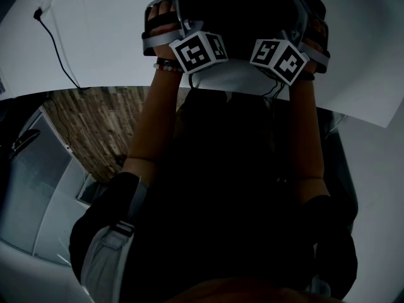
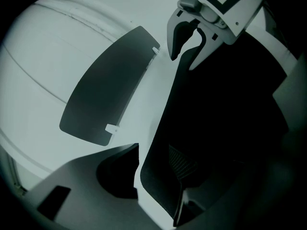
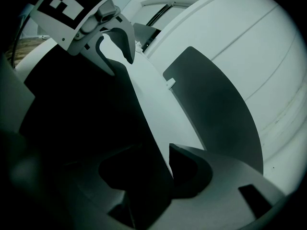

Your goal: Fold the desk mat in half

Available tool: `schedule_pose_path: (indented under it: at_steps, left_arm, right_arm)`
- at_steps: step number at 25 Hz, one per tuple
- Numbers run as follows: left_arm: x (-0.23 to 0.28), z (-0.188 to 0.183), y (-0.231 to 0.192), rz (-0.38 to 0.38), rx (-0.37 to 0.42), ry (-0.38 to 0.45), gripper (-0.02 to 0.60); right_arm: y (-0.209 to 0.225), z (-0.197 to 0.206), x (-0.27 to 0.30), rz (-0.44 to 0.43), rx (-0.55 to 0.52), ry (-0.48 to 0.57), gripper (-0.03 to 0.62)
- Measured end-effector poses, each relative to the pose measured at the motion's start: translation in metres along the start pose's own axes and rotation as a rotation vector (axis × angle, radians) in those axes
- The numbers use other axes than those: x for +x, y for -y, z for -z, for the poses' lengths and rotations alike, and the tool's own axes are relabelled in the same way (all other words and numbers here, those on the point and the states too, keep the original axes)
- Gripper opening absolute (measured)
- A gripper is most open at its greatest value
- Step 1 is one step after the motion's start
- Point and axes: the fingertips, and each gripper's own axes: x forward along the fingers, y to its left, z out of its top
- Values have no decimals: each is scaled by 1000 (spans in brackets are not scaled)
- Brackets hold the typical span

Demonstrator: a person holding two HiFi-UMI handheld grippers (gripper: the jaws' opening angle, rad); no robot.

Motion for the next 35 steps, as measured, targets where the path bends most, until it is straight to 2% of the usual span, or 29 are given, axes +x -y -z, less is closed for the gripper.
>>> schedule_pose_path:
  at_steps: [19,25,35]
  left_arm:
    - [-3,13,-2,-25,-83,-21,196]
    - [-2,10,-3,-22,-43,-20,195]
    - [-2,9,0,-13,-45,-17,184]
  right_arm:
    - [-1,-3,3,1,-43,-2,173]
    - [2,-4,3,24,-36,5,173]
    - [3,-2,3,16,-29,-2,173]
